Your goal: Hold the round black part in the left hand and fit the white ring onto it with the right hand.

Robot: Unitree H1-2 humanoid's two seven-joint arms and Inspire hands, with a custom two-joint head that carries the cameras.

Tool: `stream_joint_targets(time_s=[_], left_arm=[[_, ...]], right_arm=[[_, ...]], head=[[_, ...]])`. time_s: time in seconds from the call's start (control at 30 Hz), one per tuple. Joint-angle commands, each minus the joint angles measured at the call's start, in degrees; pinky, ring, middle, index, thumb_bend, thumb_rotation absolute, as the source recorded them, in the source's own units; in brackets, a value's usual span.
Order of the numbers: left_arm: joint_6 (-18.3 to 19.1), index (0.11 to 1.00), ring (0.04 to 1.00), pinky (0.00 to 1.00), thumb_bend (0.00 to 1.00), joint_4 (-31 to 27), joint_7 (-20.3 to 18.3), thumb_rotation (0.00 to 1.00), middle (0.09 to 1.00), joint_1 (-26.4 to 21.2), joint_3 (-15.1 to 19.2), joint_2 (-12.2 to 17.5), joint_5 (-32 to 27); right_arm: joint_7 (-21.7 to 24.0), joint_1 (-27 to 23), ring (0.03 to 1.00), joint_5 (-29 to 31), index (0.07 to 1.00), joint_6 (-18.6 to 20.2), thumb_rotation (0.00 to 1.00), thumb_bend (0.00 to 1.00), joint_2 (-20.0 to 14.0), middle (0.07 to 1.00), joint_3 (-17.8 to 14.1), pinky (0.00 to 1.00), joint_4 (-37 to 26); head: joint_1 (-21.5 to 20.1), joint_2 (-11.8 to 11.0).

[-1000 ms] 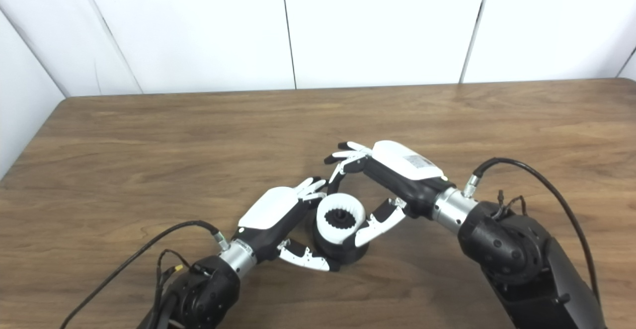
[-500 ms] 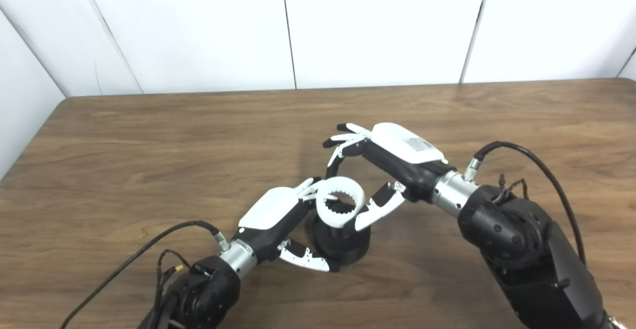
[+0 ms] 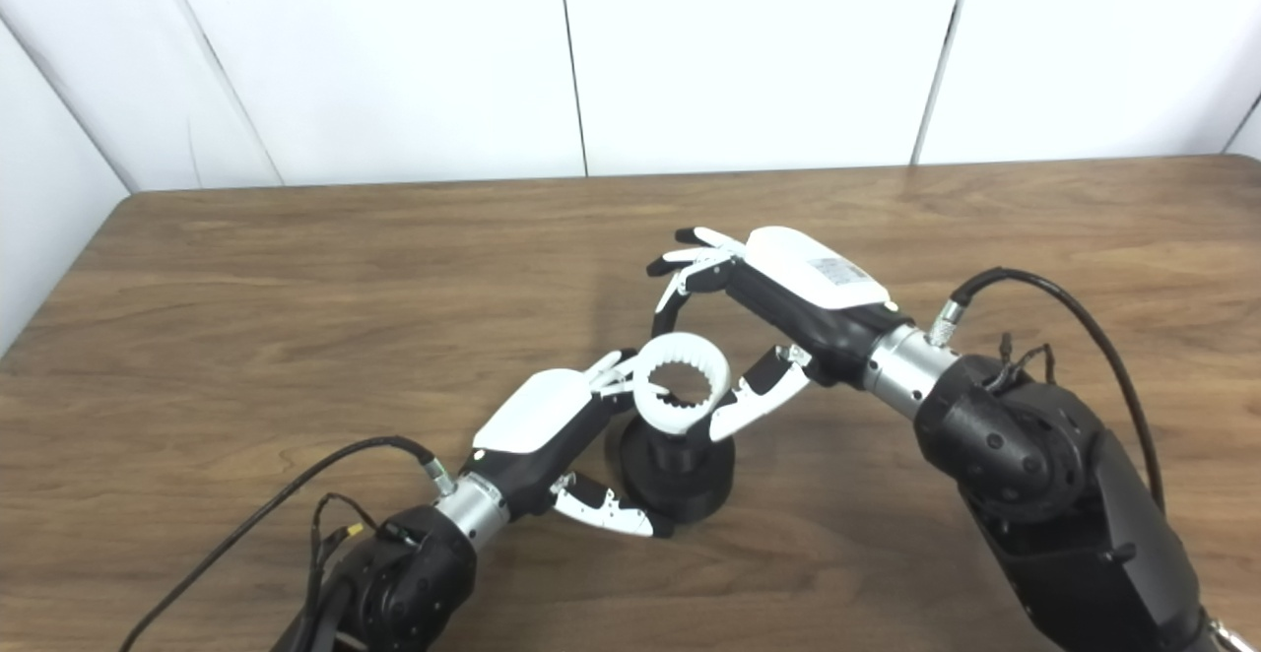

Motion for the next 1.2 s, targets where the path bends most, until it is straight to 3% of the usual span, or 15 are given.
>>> stream_joint_targets(time_s=[0.0, 0.43, 1.17], left_arm=[[1.73, 0.771, 1.000, 0.91, 0.96, 2.43, -3.03, 0.37, 0.976, 0.72, -0.79, 0.62, -0.34], [1.79, 0.768, 1.000, 0.91, 0.96, 2.17, -3.18, 0.35, 0.973, 0.65, -0.66, 0.66, -0.63], [2.59, 0.768, 1.000, 0.90, 0.96, 0.87, -3.89, 0.36, 0.976, 0.54, -0.91, 0.56, -0.05]], right_arm=[[0.38, -1.96, 0.972, -0.23, 0.578, -0.70, 0.24, 0.83, -0.70, 0.864, -0.22, 0.85, -0.58], [2.24, -1.93, 0.974, -0.68, 0.582, -0.49, 0.24, 0.84, -0.66, 0.871, 0.58, 0.85, 0.33], [1.63, -1.55, 0.978, -0.79, 0.585, -2.06, 0.24, 0.83, -0.50, 0.875, 0.74, 0.85, 3.61]], head=[[0.08, 0.06], [0.05, 0.07], [0.37, 0.22]])
